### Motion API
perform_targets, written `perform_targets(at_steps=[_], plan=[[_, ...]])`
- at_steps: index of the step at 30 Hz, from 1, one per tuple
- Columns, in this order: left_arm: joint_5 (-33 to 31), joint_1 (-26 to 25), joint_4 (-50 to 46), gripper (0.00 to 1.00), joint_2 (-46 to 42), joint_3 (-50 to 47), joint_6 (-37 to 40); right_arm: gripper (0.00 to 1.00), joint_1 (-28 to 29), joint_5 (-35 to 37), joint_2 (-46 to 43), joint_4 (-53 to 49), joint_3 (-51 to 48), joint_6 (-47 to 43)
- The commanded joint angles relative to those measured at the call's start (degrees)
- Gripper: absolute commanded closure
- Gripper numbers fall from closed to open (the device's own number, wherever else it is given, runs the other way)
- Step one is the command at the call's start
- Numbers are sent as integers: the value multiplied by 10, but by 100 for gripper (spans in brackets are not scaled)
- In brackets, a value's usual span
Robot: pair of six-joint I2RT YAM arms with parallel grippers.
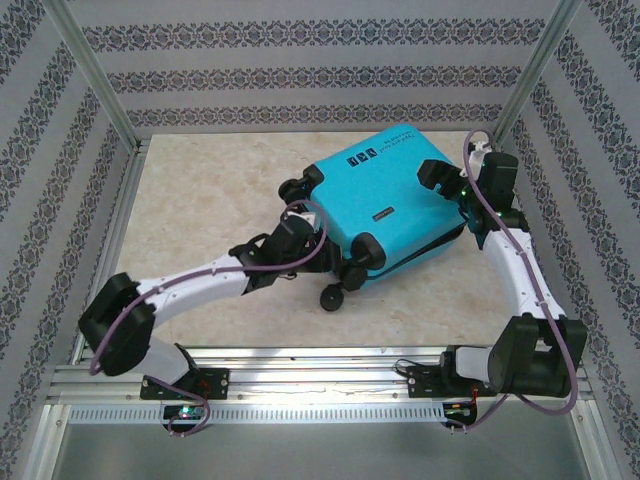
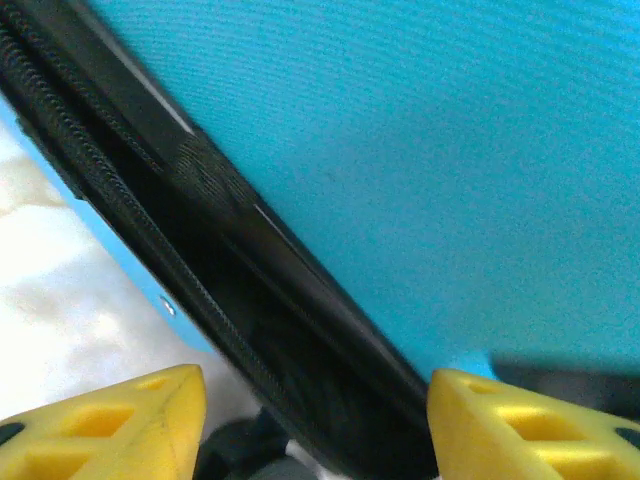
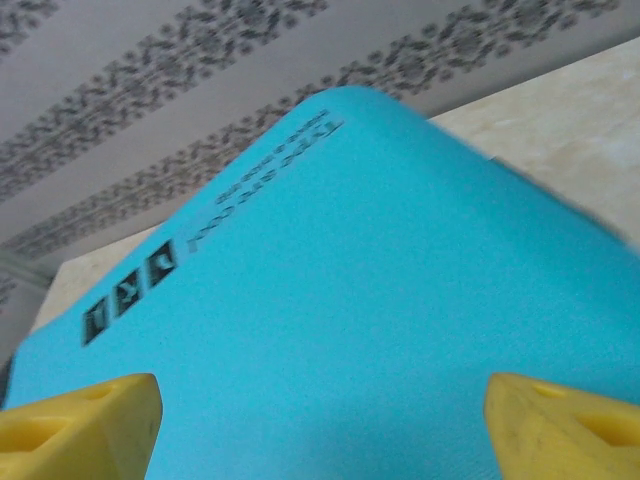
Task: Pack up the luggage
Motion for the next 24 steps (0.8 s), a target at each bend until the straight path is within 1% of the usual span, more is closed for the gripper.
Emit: perform_targets(at_steps=[1,2,3,5,7,9,11,14,16,17,19,21,24], plan=[[-51,12,-31,34,-85,13,57,16,-5,-21,-20,-34,-14,-2],[-71,22,-69,33,-99,29,77,16,-6,-20,-29,-36,-16,-2],[-78,34,-86,32,-108,40,94,15,-6,-18,-36,-40,-19,0],[-76,68,-111,31,-114,69,122,14,-6,-19,-49,-53,-22,1],[-52,107,-126,30,-96,104,139,13,-6,-13,-60,-70,-24,1],[-20,147,-140,29,-58,150,153,12,-9,2,-74,-91,-31,1],[34,191,-152,28,1,211,167,12,-14,21,-94,-106,-49,10],[129,243,-177,28,103,316,187,9,-21,21,-123,-108,-83,28],[205,270,-195,28,176,392,198,8,-20,20,-136,-121,-98,34],[227,280,-213,30,215,434,201,8,-21,18,-143,-128,-105,37],[253,290,-244,31,278,512,221,8,-21,11,-153,-135,-120,44],[260,298,-276,30,335,587,235,7,-21,7,-162,-135,-137,53],[311,311,-325,31,429,706,243,6,-20,-3,-169,-130,-157,65]])
